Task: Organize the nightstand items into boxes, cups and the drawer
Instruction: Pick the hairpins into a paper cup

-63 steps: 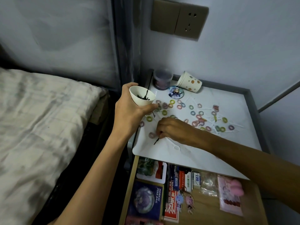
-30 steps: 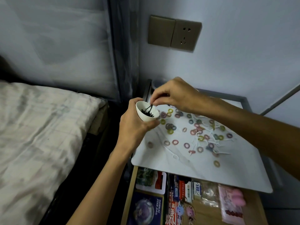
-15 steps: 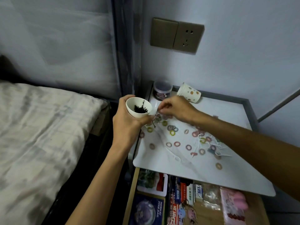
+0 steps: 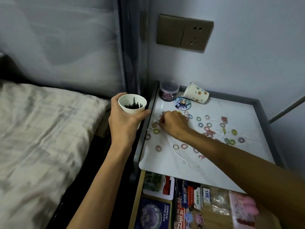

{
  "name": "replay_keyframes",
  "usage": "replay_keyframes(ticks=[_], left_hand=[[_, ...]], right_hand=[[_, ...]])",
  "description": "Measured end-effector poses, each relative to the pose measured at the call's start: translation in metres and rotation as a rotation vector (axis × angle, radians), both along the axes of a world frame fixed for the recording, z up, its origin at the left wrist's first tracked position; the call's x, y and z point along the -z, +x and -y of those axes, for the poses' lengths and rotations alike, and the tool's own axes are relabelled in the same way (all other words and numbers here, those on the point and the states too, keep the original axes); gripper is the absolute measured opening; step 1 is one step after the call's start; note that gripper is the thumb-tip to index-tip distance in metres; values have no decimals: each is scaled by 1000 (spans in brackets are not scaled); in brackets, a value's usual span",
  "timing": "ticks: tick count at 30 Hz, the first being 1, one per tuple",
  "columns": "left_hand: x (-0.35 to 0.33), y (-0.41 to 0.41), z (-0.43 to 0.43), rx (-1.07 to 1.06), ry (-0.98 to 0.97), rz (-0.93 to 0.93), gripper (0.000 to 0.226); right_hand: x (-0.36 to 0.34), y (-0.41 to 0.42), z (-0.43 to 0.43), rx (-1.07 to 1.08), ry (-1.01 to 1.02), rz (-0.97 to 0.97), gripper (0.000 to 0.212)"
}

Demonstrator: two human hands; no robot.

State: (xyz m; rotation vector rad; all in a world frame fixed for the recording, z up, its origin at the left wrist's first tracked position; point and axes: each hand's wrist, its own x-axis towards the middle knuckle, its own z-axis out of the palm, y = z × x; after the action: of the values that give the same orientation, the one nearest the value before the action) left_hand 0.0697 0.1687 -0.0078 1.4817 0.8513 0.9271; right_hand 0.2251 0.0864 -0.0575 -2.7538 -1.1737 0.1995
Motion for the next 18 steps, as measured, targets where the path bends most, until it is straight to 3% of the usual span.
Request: replay_keyframes(ticks=[6,13,18], left_hand=[[-1,-1,4,29,23,2,72],[-2,-2,11,167,72,-95,71],[1,5,20,301,108,-195,70]], right_hand=[[-13,0,11,8,-110,-34,21],[-52,34,45,48,22,-212,14],[-89,58,74,15,58,-133,18]])
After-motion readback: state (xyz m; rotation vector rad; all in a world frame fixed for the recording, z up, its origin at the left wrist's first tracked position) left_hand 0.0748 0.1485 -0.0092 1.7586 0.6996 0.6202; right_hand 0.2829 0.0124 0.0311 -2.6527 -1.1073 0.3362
